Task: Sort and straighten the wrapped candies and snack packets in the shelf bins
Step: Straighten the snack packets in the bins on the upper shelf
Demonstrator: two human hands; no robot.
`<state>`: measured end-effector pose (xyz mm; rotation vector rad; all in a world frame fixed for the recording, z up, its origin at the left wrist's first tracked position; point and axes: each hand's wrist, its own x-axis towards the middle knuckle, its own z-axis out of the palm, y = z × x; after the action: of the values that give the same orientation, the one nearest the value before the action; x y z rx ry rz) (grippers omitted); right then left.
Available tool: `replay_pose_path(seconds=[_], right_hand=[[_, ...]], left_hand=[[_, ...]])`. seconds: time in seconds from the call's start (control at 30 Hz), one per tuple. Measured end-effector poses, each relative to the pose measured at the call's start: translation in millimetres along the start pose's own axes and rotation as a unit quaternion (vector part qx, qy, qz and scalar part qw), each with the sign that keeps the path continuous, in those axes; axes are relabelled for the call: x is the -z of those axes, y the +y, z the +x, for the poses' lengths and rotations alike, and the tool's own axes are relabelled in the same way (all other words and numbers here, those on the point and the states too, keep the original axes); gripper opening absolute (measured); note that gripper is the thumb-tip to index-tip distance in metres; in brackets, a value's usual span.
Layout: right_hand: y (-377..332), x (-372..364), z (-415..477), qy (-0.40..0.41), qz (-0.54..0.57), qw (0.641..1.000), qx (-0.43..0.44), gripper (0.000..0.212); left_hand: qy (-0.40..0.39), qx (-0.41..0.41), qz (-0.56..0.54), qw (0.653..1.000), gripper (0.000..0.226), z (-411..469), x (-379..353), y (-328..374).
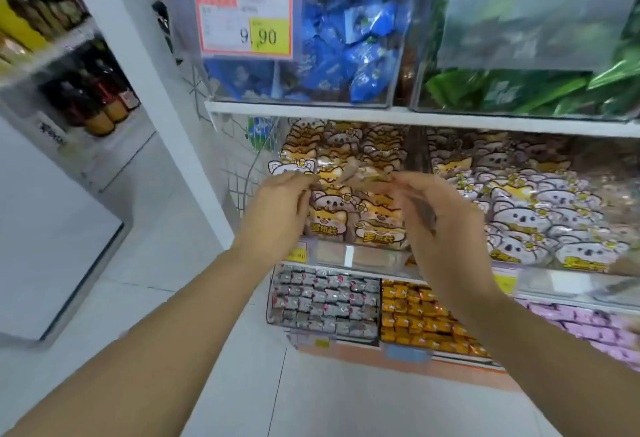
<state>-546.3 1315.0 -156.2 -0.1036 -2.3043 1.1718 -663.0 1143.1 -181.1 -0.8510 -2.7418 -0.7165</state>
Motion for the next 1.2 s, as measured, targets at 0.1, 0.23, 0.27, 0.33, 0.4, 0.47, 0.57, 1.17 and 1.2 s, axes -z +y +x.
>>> replay_pose_path(seconds=[0.1, 0.23, 0.27, 0.33, 0.4, 0.47, 0.57, 1.17, 1.2], right_hand=[[13, -7, 6, 0.029, -0.018, 0.999, 0.015, 0.025], [29, -17, 8, 0.048, -0.025, 0.998, 0.027, 0.024], [31, -19, 8, 0.050, -0.023, 0.998, 0.034, 0.025], [31, -22, 7, 0.058, -0.007, 0.997, 0.044, 0.026], [29, -23, 7, 0.065, 0.014, 0.996, 0.054, 0.026], [26, -23, 8, 0.063, 0.031, 0.995, 0.064, 0.027], [23, -23, 10, 0.055, 0.032, 0.996, 0.064, 0.027], [10, -53, 36, 0.053, -0.009, 0.996, 0.078, 0.023], [10, -54, 36, 0.058, -0.013, 0.995, 0.079, 0.023]], left_hand=[[-0.007, -0.005, 0.011, 1.000, 0.027, 19, -10, -1], [-0.048, 0.047, -0.016, 0.998, 0.020, 32, -25, -7], [-0.052, 0.052, -0.011, 0.997, 0.019, 33, -27, -9], [-0.050, 0.053, -0.004, 0.997, 0.016, 33, -29, -10], [-0.024, 0.026, 0.009, 0.999, 0.013, 28, -30, -10], [0.045, -0.030, 0.010, 0.999, 0.012, 19, -31, -9], [0.166, -0.069, -0.055, 0.982, 0.015, 3, -22, -4], [0.363, -0.091, -0.170, 0.912, 0.008, -63, 10, -15], [0.371, -0.093, -0.173, 0.908, 0.009, -64, 12, -15]])
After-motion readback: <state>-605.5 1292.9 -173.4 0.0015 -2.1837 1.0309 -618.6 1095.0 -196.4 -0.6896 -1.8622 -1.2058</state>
